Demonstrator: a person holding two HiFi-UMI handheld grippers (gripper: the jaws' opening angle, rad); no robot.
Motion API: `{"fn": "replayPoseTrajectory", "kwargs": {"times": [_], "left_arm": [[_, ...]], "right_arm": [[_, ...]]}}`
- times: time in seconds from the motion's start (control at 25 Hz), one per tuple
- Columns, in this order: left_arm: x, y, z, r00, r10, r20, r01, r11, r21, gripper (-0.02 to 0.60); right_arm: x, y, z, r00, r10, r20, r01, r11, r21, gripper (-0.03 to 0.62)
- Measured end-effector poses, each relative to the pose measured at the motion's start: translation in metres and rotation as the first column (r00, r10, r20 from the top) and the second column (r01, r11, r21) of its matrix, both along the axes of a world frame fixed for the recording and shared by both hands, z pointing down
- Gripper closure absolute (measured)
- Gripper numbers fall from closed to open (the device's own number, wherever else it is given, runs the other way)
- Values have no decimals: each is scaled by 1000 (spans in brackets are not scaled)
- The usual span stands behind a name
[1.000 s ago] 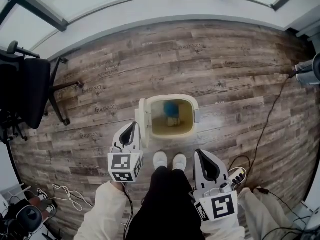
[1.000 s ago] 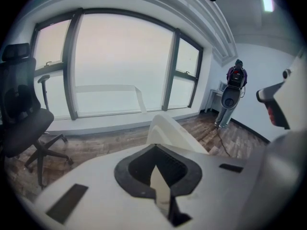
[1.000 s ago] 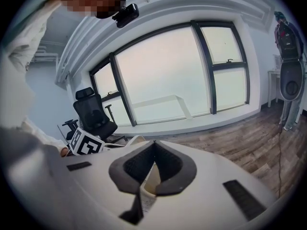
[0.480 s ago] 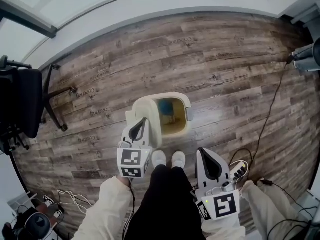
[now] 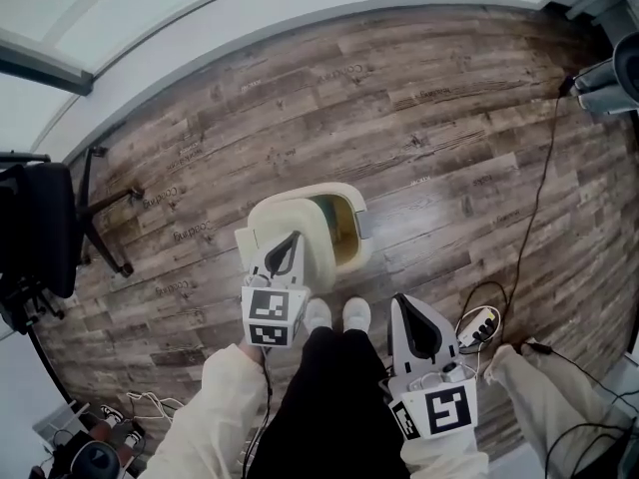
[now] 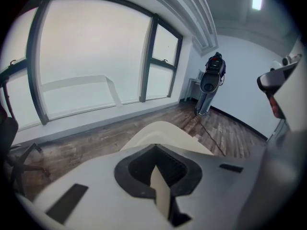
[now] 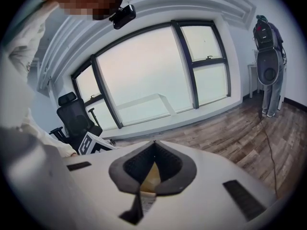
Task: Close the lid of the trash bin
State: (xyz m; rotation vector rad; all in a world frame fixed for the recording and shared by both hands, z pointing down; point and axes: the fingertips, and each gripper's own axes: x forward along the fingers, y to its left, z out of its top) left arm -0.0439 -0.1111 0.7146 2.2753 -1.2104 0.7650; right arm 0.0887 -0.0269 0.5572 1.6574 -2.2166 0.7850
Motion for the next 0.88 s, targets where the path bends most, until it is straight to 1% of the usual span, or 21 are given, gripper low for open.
{"fn": "replayPoseTrajectory", "kwargs": {"times": [0.24, 0.52, 0.88], "left_arm": [[16, 3, 17, 999, 31, 7, -31, 999, -32, 575], [33, 1, 38, 997, 74, 34, -72, 996, -57, 575], [52, 0, 69, 985, 159, 67, -152, 983, -99, 575]], "right_arm": [[14, 5, 4, 999, 35, -3, -35, 999, -8, 571], [34, 11, 11, 997, 72, -10, -73, 997, -24, 571], [47, 18, 22, 995, 101, -14, -101, 994, -45, 571]]}}
